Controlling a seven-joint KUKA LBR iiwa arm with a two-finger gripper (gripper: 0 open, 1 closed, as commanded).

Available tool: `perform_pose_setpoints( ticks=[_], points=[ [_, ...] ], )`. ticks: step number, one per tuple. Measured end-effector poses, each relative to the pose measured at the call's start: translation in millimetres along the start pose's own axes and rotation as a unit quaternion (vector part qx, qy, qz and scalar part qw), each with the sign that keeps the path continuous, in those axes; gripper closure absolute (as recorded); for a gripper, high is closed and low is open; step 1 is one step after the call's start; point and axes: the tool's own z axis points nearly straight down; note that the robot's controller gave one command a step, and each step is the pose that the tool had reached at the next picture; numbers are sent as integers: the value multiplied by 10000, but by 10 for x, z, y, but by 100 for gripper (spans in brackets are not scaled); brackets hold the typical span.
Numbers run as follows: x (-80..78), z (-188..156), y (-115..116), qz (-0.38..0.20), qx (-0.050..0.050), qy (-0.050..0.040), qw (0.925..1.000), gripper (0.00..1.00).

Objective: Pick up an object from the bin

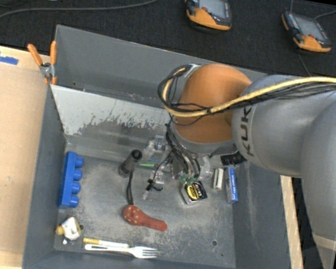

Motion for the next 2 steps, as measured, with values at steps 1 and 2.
perform_pose_setpoints(
  ticks=[1, 2],
  points=[
    [-16, -47, -5, 12, -3, -35, 10000, 0],
    [436, 759, -118, 493, -3, 8, 9988, 0]
  ],
)
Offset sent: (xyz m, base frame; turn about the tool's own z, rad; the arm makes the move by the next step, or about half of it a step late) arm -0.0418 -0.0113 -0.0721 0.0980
